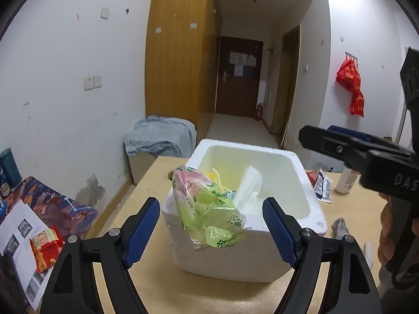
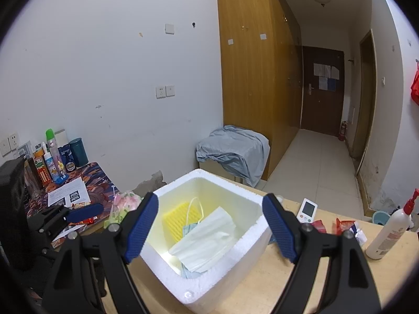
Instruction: Organize soft objects
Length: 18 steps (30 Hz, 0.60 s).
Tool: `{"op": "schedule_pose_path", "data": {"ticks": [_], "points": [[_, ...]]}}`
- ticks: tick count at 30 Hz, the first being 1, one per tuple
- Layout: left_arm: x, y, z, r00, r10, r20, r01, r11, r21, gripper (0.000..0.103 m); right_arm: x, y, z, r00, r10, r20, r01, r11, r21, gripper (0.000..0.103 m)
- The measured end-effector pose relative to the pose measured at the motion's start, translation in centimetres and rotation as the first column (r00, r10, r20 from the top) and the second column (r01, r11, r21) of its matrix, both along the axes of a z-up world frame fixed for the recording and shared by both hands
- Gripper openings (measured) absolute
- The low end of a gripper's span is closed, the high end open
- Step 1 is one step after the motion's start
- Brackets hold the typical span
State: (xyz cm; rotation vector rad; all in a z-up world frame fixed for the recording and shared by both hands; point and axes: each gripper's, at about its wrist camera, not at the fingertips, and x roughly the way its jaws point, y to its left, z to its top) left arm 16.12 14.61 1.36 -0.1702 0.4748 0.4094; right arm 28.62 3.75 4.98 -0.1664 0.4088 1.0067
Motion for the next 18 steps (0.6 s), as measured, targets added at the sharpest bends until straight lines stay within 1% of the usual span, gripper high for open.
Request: {"op": "schedule_pose_path", "data": {"ticks": [3,6,7,8,10,12,14,15,17,18], "points": [[0.1,0.0,-0.4,1.000,0.005,-0.011,-0.005,1.000,-0.001,0.081,-0.1,0.0,0.0,1.000,-0.001,0.004,0.001,1.000,0.003,0.085],[0.4,0.1,-0.8,1.000,0.007,-0.026,-0.007,1.000,0.001,0.076,-0.2,-0.2,0.1,1.000,-0.002,0.007,0.002,1.000,0.008,0.085],[0.5,0.1,-0.8,1.000,0.007,-0.028,-0.007,1.000,0.001,0.073,-0.2,-0.3,0.1,1.000,-0.002,0.007,0.002,1.000,0.010,0.085],[0.6,0.2,-0.9,0.999,0.009,-0.033,-0.009,1.000,0.002,0.067,-0.2,-0.3,0.2,1.000,-0.003,0.007,0.003,1.000,0.012,0.085],[0.8,0.1,-1.1,0.999,0.008,-0.044,-0.008,1.000,0.003,0.059,-0.2,-0.4,0.2,1.000,-0.005,0.007,0.005,1.000,0.016,0.085],[1.1,0.1,-1.3,0.998,0.004,-0.059,-0.004,1.000,-0.001,0.054,-0.2,-0.6,0.3,1.000,-0.009,0.006,0.009,1.000,0.024,0.085],[1.2,0.1,-1.4,0.998,0.008,-0.059,-0.008,1.000,-0.001,0.047,-0.2,-0.7,0.3,1.000,-0.011,0.006,0.010,1.000,0.029,0.085],[1.2,0.0,-1.4,0.998,0.012,-0.059,-0.012,1.000,0.005,0.046,-0.2,-0.8,0.4,1.000,-0.012,0.007,0.012,0.999,0.030,0.085],[1.2,0.0,-1.5,0.998,0.018,-0.059,-0.017,1.000,0.010,0.037,-0.2,-0.9,0.4,1.000,-0.012,0.009,0.012,0.999,0.032,0.085],[1.2,0.0,-1.5,0.998,0.023,-0.060,-0.022,1.000,0.015,0.035,-0.2,-0.9,0.5,1.000,-0.012,0.010,0.011,0.999,0.033,0.085]]}}
